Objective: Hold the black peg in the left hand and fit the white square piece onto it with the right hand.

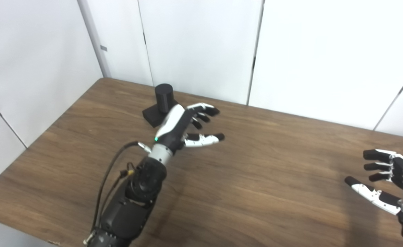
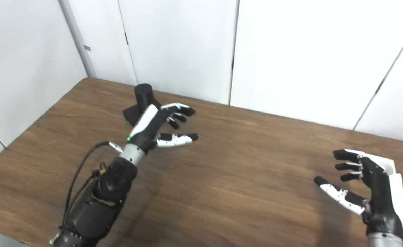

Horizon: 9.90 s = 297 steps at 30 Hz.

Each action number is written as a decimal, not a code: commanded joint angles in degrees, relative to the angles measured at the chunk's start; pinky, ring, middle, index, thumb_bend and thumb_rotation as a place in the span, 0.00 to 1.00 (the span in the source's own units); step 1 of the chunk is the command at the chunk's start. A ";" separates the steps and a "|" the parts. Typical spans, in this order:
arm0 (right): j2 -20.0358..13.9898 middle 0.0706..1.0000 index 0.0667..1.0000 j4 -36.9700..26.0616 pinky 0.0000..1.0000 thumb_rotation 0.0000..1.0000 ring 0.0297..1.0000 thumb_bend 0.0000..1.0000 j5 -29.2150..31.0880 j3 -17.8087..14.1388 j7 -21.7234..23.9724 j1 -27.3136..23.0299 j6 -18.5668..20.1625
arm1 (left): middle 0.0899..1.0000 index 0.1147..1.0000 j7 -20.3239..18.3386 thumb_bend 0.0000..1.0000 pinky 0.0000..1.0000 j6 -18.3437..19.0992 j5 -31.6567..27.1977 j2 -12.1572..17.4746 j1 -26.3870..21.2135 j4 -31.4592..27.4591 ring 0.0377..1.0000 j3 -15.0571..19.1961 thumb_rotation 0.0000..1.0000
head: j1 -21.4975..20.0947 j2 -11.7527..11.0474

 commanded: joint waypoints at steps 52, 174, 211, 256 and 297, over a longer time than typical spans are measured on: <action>0.93 0.60 0.59 -3.37 0.45 0.00 0.53 0.58 -2.43 -1.15 -0.73 -1.87 1.34 | 1.00 0.88 -3.92 0.99 0.82 19.67 23.74 14.86 -16.34 12.94 0.99 1.14 0.46 | 0.00 0.16; -1.11 0.61 0.45 -2.70 0.40 0.11 0.52 0.50 -1.58 -1.14 -0.67 -1.63 -0.69 | 0.84 0.42 -11.48 0.52 0.81 -3.21 14.07 10.96 -6.81 6.08 0.88 -22.15 0.06 | -5.30 4.56; -0.46 0.62 0.46 0.30 0.42 0.12 0.53 0.50 -3.22 -0.82 -2.03 -3.52 -5.31 | 0.84 0.42 -16.08 0.52 0.82 -15.50 19.25 11.23 -6.97 8.97 0.87 -34.01 0.06 | -29.07 6.80; -33.58 0.95 0.91 18.51 0.90 0.13 0.95 0.87 -34.54 19.19 36.13 -31.38 10.83 | 0.80 0.42 -12.98 0.52 0.80 -20.93 21.82 15.07 -4.73 11.87 0.84 -35.23 0.06 | -41.61 0.26; -24.04 0.88 0.70 42.50 0.81 0.17 0.88 0.76 -35.93 26.95 26.25 -40.59 7.35 | 0.80 0.42 -16.17 0.52 0.81 -18.22 21.16 15.30 -4.74 8.26 0.86 -34.69 0.06 | -38.88 2.06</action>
